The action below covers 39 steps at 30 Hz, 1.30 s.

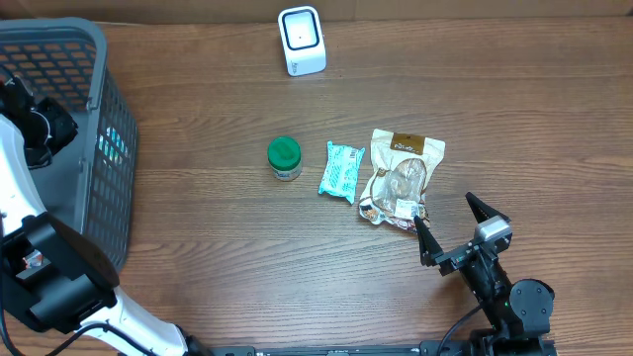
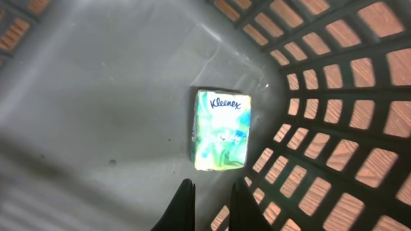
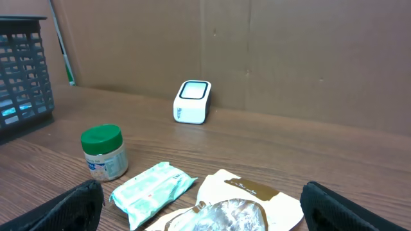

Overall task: Scan the item barcode
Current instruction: 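Reach into the basket and grasp the Kleenex pack with left gripper, then lift the Kleenex pack out and carry it toward the scanner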

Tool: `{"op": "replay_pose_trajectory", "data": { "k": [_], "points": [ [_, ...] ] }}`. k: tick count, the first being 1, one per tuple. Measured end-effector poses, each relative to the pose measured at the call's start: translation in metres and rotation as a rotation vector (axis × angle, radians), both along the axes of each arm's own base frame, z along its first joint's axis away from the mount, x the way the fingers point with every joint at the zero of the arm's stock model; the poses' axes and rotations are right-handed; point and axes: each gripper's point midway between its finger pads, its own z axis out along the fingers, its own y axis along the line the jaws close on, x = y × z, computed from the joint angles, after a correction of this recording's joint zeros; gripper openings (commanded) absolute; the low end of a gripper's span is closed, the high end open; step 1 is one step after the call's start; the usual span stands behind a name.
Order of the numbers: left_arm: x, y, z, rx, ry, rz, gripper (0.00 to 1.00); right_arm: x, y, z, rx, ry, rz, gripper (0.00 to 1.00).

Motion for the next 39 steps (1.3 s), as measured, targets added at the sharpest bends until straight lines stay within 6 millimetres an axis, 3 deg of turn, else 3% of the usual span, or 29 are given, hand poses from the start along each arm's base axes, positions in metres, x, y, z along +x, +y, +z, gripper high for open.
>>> {"op": "replay_pose_trajectory", "data": {
  "k": [3,5,9,13,18,19,21,24,25,39],
  "points": [
    [0.001,-0.001,-0.01,-0.013,0.017,-0.007,0.35,0.0,0.0,0.0,0.0,0.0,0.0,1.0],
    [0.003,-0.002,-0.018,-0.017,0.027,-0.029,0.45,0.0,0.0,0.0,0.0,-0.001,0.0,1.0],
    [0.009,-0.006,-0.044,-0.046,0.063,-0.056,0.55,0.0,0.0,0.0,0.0,0.0,0.0,1.0],
    [0.015,-0.013,-0.077,-0.107,0.09,-0.114,0.57,0.0,0.0,0.0,0.0,-0.001,0.0,1.0],
    [0.015,-0.02,-0.117,-0.175,0.136,-0.146,0.55,0.0,0.0,0.0,0.0,-0.001,0.0,1.0],
    [0.016,-0.02,-0.117,-0.177,0.13,-0.15,0.52,0.0,0.0,0.0,0.0,0.0,0.0,1.0],
    [0.019,-0.019,-0.117,-0.17,0.12,-0.155,0.4,0.0,0.0,0.0,0.0,-0.001,0.0,1.0],
    [0.021,-0.019,-0.118,-0.172,0.112,-0.165,0.08,0.0,0.0,0.0,0.0,0.0,0.0,1.0],
    [0.021,-0.02,-0.118,-0.177,0.109,-0.17,0.04,0.0,0.0,0.0,0.0,0.0,0.0,1.0],
    [0.015,-0.029,-0.114,-0.217,0.125,-0.171,0.04,0.0,0.0,0.0,0.0,-0.001,0.0,1.0]
  ]
}}
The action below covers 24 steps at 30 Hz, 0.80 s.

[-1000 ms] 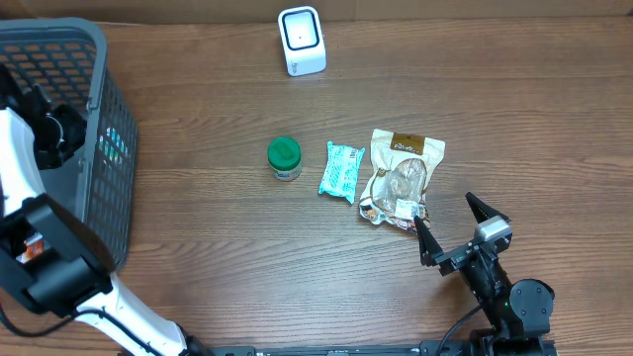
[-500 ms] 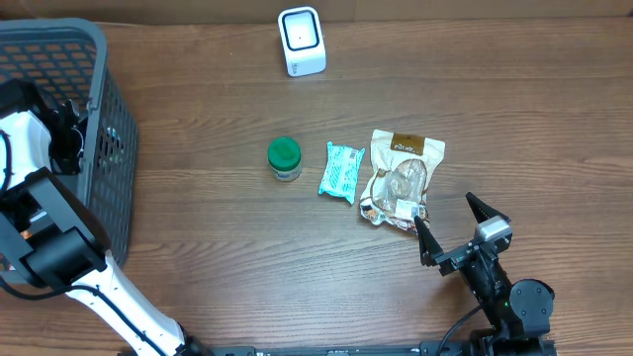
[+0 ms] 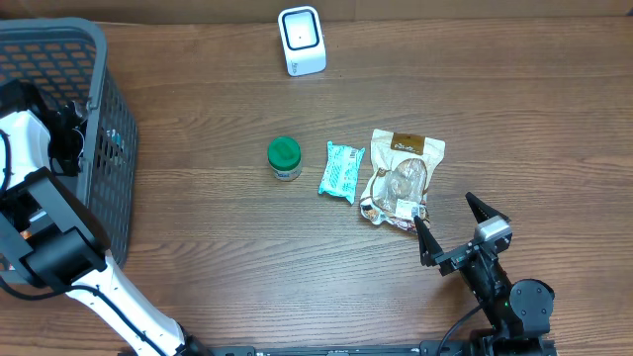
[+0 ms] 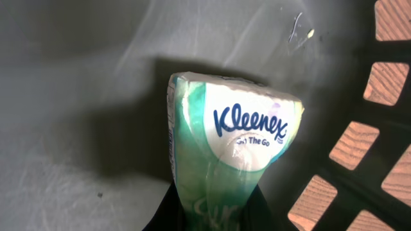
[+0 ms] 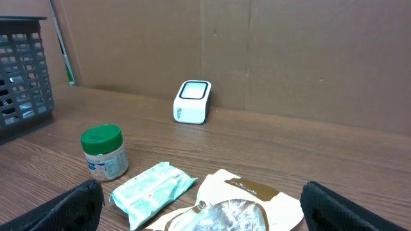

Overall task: Scan the item barcode
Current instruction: 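Lift the Kleenex pack out and carry it toward the scanner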

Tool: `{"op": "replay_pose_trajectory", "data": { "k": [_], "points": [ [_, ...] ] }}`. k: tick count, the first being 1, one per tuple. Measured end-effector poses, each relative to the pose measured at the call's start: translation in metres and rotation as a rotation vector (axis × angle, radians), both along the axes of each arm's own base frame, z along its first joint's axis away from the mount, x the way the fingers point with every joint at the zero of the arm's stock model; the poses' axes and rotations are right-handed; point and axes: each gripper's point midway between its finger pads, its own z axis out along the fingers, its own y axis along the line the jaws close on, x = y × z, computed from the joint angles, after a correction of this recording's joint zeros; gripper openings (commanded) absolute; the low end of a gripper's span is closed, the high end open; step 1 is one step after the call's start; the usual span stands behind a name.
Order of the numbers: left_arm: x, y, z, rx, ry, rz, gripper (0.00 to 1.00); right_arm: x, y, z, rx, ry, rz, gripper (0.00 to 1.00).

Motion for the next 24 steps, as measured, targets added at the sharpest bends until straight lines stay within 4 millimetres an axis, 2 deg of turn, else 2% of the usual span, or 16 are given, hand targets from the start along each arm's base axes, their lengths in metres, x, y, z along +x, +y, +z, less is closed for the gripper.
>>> {"op": "replay_pose_trajectory", "data": {
  "k": [3,6,10,13,17,19,21,24],
  "points": [
    [0.0,0.002,0.014,0.016,-0.013,0.024,0.04,0.0,0.0,0.0,0.001,0.001,0.0,1.0],
    [0.003,0.006,0.055,0.063,-0.089,0.058,0.04,0.0,0.0,0.0,0.0,0.0,0.0,1.0],
    [0.003,0.007,0.151,0.166,-0.288,0.109,0.04,0.0,0.0,0.0,0.0,0.001,0.0,1.0],
    [-0.01,-0.002,0.234,0.246,-0.467,0.144,0.04,0.0,0.0,0.0,0.0,0.0,0.0,1.0],
    [-0.036,-0.025,0.311,0.282,-0.644,0.156,0.04,0.0,0.0,0.0,0.0,0.0,0.0,1.0],
    [-0.05,-0.048,0.337,0.256,-0.71,0.127,0.04,0.0,0.0,0.0,0.0,0.001,0.0,1.0],
    [-0.06,-0.073,0.348,0.216,-0.735,0.082,0.04,0.0,0.0,0.0,0.001,0.0,0.0,1.0],
    [-0.069,-0.116,0.346,0.146,-0.71,-0.019,0.04,0.0,0.0,0.0,0.0,0.0,0.0,1.0]
  ]
}}
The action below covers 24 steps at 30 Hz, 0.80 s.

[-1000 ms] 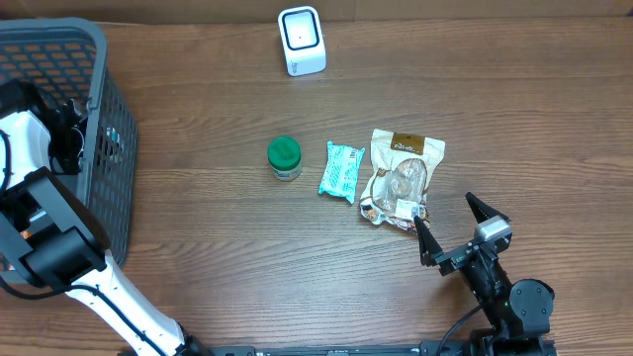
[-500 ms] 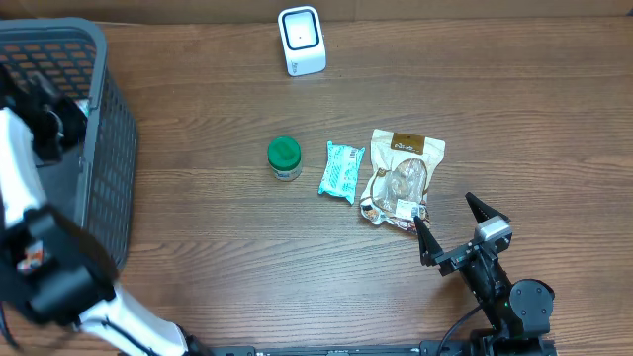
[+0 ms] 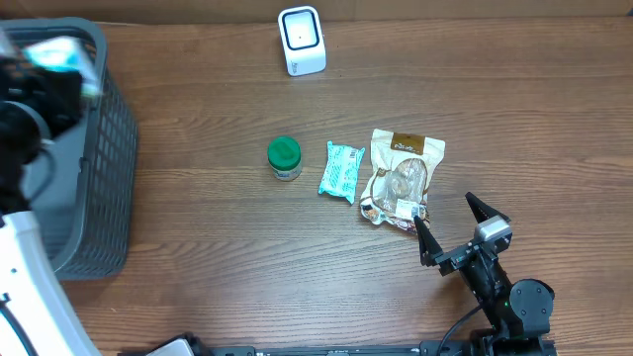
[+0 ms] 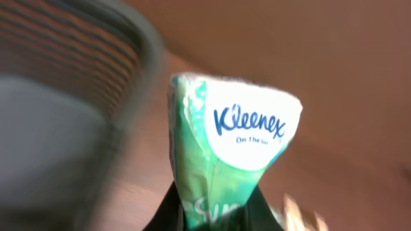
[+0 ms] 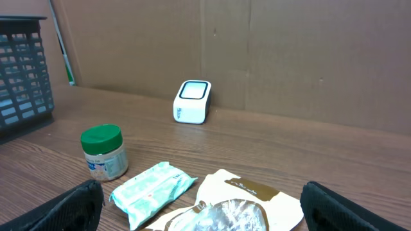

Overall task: Scan the item barcode
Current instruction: 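Lift the Kleenex pack out and carry it toward the scanner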

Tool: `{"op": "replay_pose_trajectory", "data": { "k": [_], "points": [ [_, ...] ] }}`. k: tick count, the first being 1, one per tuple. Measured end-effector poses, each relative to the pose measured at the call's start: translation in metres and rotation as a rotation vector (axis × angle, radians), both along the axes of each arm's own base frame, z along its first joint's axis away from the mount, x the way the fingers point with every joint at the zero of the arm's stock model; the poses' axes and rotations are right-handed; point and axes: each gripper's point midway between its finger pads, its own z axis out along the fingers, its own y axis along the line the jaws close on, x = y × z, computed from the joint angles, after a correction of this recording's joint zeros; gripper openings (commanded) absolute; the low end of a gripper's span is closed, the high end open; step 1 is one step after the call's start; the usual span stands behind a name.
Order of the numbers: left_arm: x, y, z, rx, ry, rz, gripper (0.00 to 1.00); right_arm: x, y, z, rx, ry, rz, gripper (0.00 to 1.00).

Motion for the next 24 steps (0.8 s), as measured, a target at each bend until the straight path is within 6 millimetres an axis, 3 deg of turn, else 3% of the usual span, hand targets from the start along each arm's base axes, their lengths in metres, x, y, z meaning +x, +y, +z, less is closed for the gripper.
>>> {"op": "replay_pose_trajectory", "data": {
  "k": [1,5,9,12,19,24],
  "points": [
    [-0.003,-0.025,-0.007,-0.006,0.037,-0.075,0.04,0.0,0.0,0.0,0.0,0.0,0.0,1.0],
    [-0.007,-0.091,-0.033,0.007,0.146,-0.275,0.04,0.0,0.0,0.0,0.0,0.0,0.0,1.0],
    [-0.006,-0.151,-0.077,0.039,0.264,-0.459,0.04,0.0,0.0,0.0,0.0,0.0,0.0,1.0],
    [-0.001,-0.193,-0.12,0.058,0.345,-0.578,0.04,0.0,0.0,0.0,0.0,0.0,0.0,1.0],
    [0.002,-0.274,-0.213,0.103,0.506,-0.779,0.04,0.0,0.0,0.0,0.0,0.001,0.0,1.0],
    [-0.003,-0.298,-0.255,0.163,0.605,-0.79,0.05,0.0,0.0,0.0,0.0,0.0,0.0,1.0]
  ]
}}
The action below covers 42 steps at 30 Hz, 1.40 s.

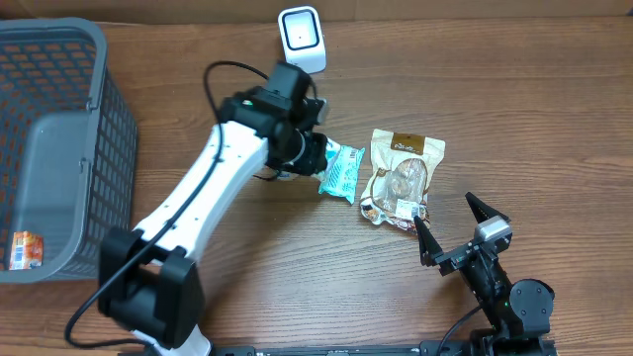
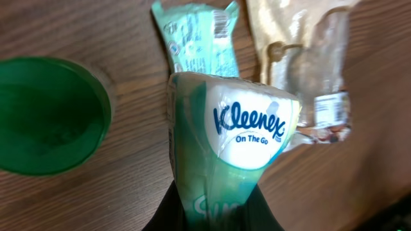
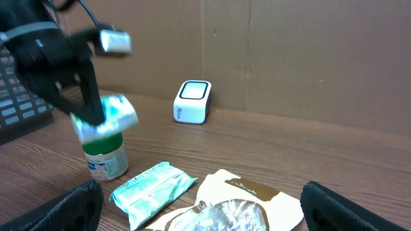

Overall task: Scan the item barcode
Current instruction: 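Lift the Kleenex pack out and carry it toward the scanner, then release the Kleenex pack on the table beside the wipes, then reach into the basket and grasp the orange snack pack with left gripper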

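My left gripper (image 2: 215, 206) is shut on a green and white Kleenex tissue pack (image 2: 234, 138), held in the air. In the overhead view the left gripper (image 1: 309, 150) hangs over the table's middle, above the green-lidded jar and the teal packet (image 1: 341, 170). The right wrist view shows the Kleenex pack (image 3: 106, 115) hanging just over the jar (image 3: 103, 160). The white scanner (image 1: 302, 40) stands at the back edge, a short way beyond the gripper. My right gripper (image 1: 445, 213) rests open at the front right with nothing in it.
A clear snack bag (image 1: 401, 178) with a brown header lies right of the teal packet. The grey basket (image 1: 94, 59) fills the left side, with one small orange-labelled item (image 1: 25, 247) in it. A cardboard wall (image 3: 289, 51) stands behind the scanner.
The left gripper, still holding the Kleenex pack, was over the basket's rim at the far left. It is now over the table's middle, above the jar and teal packet. The right arm has not moved.
The left gripper was inside the basket, above the Kleenex pack lying on its floor. Then it was shut on the pack. Then it held the pack up at the basket's rim, and now holds it over the middle items near the scanner.
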Tool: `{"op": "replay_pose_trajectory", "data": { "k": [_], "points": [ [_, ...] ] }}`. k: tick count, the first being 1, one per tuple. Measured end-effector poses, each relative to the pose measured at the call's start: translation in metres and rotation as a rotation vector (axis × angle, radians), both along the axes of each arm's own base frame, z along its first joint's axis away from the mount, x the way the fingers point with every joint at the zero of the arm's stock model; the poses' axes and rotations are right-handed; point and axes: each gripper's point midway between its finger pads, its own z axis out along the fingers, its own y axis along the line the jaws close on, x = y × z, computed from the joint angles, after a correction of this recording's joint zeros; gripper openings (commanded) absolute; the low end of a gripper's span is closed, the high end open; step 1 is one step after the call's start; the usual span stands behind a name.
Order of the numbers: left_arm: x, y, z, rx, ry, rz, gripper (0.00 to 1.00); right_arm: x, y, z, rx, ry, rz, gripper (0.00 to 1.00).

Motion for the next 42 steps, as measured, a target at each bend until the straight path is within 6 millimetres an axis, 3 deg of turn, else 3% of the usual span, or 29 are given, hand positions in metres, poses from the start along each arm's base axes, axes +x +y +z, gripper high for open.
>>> {"op": "replay_pose_trajectory", "data": {
  "k": [2,4,6,7,13,16,19,22,26,30,32,36,39,42],
  "points": [
    [0.0,0.0,-0.009,0.031,0.013,0.019,0.11,0.0,0.0,0.0,0.0,0.0,0.0,1.0],
    [0.002,0.003,-0.012,0.049,0.018,0.044,0.31,0.0,0.0,0.0,0.0,0.0,0.0,1.0],
    [0.004,0.005,-0.013,0.06,0.015,0.062,0.58,0.0,0.0,0.0,0.0,0.0,0.0,1.0],
    [0.004,0.006,-0.013,0.063,0.015,0.072,0.62,0.0,0.0,0.0,0.0,0.0,0.0,1.0],
    [0.0,0.008,-0.012,0.07,0.039,0.084,0.6,0.0,0.0,0.0,0.0,0.0,0.0,1.0],
    [0.001,0.009,0.005,0.066,0.043,0.093,0.58,0.0,0.0,0.0,0.0,0.0,0.0,1.0],
    [0.015,0.01,0.046,0.025,-0.025,0.112,0.58,0.0,0.0,0.0,0.0,-0.001,0.0,1.0],
    [0.027,0.022,0.109,-0.038,-0.149,0.152,0.6,0.0,0.0,0.0,0.0,-0.001,0.0,1.0],
    [0.023,0.071,0.201,-0.091,-0.348,0.266,0.61,0.0,0.0,0.0,0.0,0.0,0.0,1.0],
    [-0.01,0.156,0.259,-0.041,-0.484,0.498,0.6,0.0,0.0,0.0,0.0,0.0,0.0,1.0],
    [-0.031,0.199,0.272,0.012,-0.52,0.634,0.6,0.0,0.0,0.0,0.0,-0.001,0.0,1.0],
    [-0.064,0.263,0.279,0.11,-0.538,0.854,0.55,0.0,0.0,0.0,0.0,0.0,0.0,1.0],
    [-0.084,0.304,0.27,0.187,-0.49,1.011,0.5,0.0,0.0,0.0,0.0,0.0,0.0,1.0],
    [-0.099,0.329,0.25,0.258,-0.403,1.105,0.52,0.0,0.0,0.0,0.0,0.0,0.0,1.0]
  ]
}}
